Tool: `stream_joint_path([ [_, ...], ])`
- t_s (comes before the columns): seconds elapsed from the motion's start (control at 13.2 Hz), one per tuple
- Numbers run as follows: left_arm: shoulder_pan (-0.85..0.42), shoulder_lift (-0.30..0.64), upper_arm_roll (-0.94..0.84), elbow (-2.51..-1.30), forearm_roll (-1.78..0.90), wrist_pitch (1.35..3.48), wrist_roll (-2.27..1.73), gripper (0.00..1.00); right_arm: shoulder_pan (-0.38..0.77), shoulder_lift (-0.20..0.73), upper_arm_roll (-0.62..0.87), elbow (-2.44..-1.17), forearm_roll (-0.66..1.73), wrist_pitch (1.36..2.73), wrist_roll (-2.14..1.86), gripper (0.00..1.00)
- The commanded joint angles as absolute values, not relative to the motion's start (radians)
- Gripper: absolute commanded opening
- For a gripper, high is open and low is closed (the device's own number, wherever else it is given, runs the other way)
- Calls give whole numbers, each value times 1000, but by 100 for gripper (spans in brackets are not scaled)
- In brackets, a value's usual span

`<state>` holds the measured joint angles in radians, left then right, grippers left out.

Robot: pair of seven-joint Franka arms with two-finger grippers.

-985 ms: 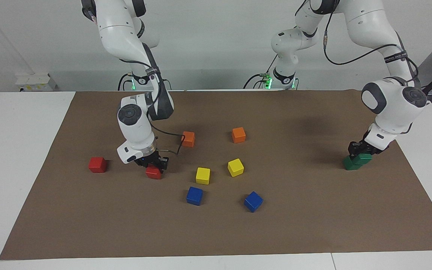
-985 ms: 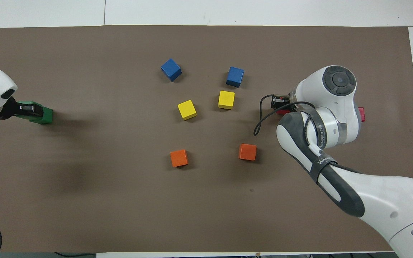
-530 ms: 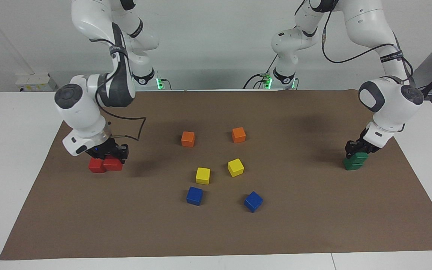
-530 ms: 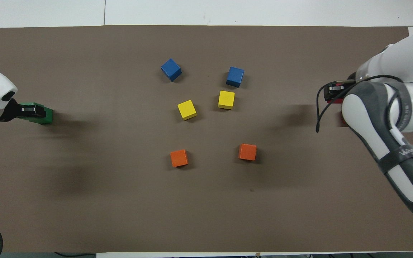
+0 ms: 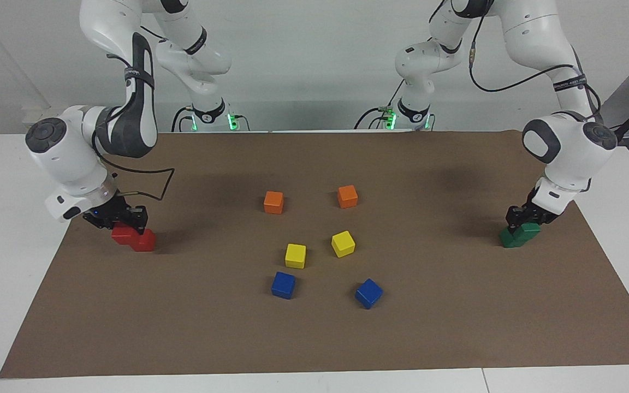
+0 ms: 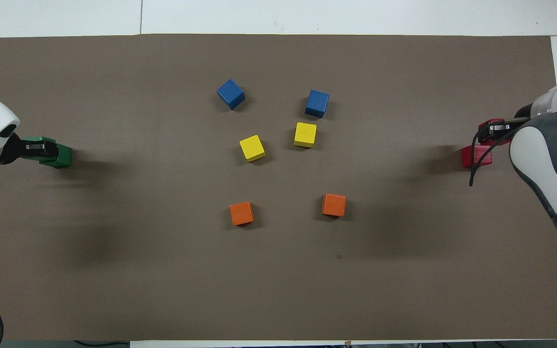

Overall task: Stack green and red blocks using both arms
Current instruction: 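Lower the green cube onto green with the left gripper while the right stacks red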

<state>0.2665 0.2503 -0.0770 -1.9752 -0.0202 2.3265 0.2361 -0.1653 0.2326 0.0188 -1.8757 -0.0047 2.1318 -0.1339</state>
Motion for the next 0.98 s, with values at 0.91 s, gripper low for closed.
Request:
stream_joint_path([
  [0.91, 276, 235, -81, -2026, -38, 2385, 313, 11, -216, 155, 34, -2092, -8, 2293, -155, 0],
])
